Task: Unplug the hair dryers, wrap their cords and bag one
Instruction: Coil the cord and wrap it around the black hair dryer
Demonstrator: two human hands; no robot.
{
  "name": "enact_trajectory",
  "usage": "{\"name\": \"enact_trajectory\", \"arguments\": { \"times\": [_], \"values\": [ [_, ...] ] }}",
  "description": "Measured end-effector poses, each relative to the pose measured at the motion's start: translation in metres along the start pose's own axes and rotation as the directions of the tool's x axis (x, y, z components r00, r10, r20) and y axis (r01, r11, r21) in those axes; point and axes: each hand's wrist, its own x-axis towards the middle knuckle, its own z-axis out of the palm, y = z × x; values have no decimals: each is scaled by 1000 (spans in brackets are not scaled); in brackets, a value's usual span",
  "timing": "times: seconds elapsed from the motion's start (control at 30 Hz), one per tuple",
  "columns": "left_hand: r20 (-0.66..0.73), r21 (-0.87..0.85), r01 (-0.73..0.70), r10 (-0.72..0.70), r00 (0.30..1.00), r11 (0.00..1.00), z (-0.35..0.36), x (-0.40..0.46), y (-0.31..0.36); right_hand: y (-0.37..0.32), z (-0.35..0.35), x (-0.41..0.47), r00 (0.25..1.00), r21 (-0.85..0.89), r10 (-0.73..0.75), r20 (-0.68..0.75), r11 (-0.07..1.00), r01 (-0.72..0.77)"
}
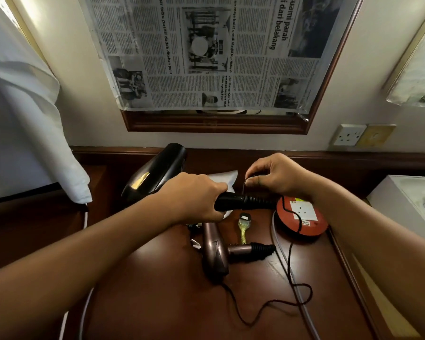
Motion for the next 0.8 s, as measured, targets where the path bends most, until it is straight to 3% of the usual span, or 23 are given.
{"name": "enact_trajectory", "arguments": {
  "times": [0.13, 0.3, 0.57, 0.8],
  "values": [
    [15, 13, 53, -54, 998, 998, 10, 4, -1, -16, 2, 1, 999, -203, -50, -18, 978, 46],
    [32, -21, 138, -138, 990, 990, 19, 12, -3, -23, 14, -3, 992, -298, -120, -31, 949, 105],
    [85, -55, 244, -239, 967, 968, 24, 23, -12, -15, 45, -18, 974, -217, -118, -193, 973, 75],
    [49, -47, 226, -224, 973, 973, 18, 29, -18, -17, 76, -33, 926, 98, 80, -369, 994, -47]
  ]
}}
